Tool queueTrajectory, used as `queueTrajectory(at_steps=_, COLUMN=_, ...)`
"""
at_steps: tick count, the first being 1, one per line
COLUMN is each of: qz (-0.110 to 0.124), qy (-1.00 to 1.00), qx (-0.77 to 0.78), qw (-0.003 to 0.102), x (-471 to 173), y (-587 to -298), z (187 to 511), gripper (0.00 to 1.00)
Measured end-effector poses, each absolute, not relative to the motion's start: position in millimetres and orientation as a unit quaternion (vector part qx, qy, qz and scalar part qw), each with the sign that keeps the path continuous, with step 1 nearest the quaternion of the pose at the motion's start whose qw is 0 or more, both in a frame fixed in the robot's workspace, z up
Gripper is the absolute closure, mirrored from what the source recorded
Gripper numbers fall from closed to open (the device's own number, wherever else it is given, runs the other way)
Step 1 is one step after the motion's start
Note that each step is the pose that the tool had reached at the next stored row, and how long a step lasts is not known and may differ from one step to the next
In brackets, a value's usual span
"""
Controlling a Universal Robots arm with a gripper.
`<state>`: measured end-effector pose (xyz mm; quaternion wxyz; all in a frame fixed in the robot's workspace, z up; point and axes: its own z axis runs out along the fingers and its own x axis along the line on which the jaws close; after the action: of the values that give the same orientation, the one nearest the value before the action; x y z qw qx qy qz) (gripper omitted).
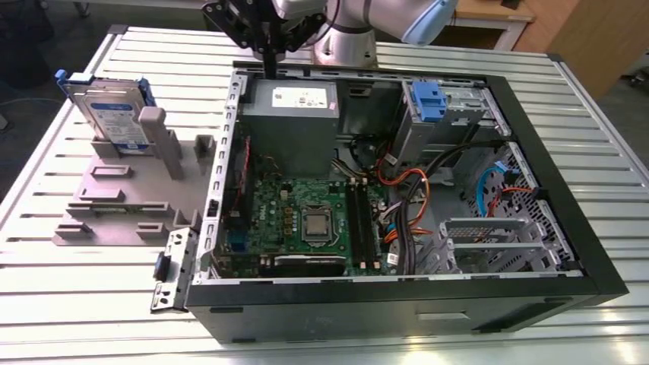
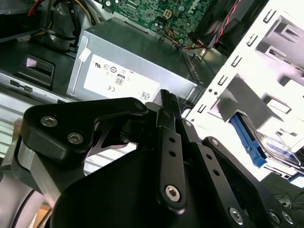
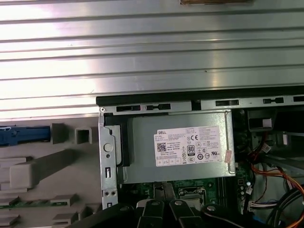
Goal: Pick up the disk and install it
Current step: 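Reach for the disk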
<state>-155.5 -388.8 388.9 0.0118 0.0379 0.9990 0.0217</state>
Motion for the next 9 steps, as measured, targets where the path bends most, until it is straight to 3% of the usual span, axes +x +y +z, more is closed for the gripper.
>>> queueTrajectory(at_steps=9, qz=0.022, qy=0.999, qx=0.038, qw=0.011, x=-162.8, y=-388.6, z=388.1, gripper=0.89)
